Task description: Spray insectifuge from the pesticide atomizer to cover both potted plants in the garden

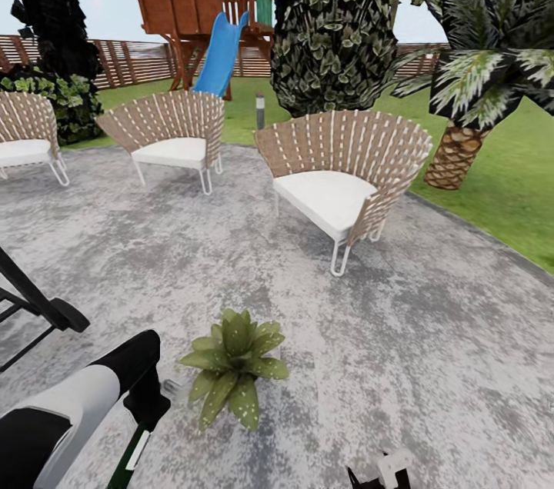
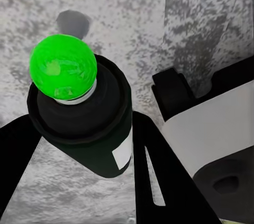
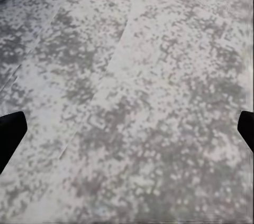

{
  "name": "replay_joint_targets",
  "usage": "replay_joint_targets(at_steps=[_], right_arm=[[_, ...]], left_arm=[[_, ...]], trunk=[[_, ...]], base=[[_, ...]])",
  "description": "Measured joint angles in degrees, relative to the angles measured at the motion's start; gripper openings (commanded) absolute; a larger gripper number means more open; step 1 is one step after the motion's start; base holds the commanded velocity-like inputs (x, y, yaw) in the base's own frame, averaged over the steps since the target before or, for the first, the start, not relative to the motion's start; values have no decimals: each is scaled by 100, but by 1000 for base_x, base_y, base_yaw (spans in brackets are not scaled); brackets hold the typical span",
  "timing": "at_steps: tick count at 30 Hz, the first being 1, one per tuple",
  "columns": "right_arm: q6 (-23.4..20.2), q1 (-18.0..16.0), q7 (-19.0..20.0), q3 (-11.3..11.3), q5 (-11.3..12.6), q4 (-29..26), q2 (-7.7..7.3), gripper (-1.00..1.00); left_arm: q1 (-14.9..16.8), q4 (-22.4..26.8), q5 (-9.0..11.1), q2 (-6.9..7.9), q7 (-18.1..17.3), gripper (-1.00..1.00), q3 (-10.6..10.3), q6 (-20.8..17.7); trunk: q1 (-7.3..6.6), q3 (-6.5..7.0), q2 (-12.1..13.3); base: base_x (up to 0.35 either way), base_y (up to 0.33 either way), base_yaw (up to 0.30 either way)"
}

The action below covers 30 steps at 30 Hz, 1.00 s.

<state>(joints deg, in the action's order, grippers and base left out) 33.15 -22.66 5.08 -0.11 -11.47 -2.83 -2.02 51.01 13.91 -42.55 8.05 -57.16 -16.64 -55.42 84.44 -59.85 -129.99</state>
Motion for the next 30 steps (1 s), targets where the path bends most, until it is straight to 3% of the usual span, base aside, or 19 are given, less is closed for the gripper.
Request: replay_joint_targets(at_steps=[6, 18, 30], right_arm=[[-1, -1, 0, -1, -1, -2, 1, 100], [-2, -1, 1, -1, 0, -2, 0, 100], [0, -2, -1, 0, -1, 5, 1, 100]], left_arm=[[29, 2, -14, 9, 8, -100, -14, -10], [-4, -5, -11, 21, 9, -100, -32, -13], [0, 1, -15, 12, 9, -100, -56, -10]], trunk=[[0, 0, 0], [0, 0, 0], [0, 0, 0]], base=[[0, 42, -167], [0, 256, -4], [0, 17, -26]])
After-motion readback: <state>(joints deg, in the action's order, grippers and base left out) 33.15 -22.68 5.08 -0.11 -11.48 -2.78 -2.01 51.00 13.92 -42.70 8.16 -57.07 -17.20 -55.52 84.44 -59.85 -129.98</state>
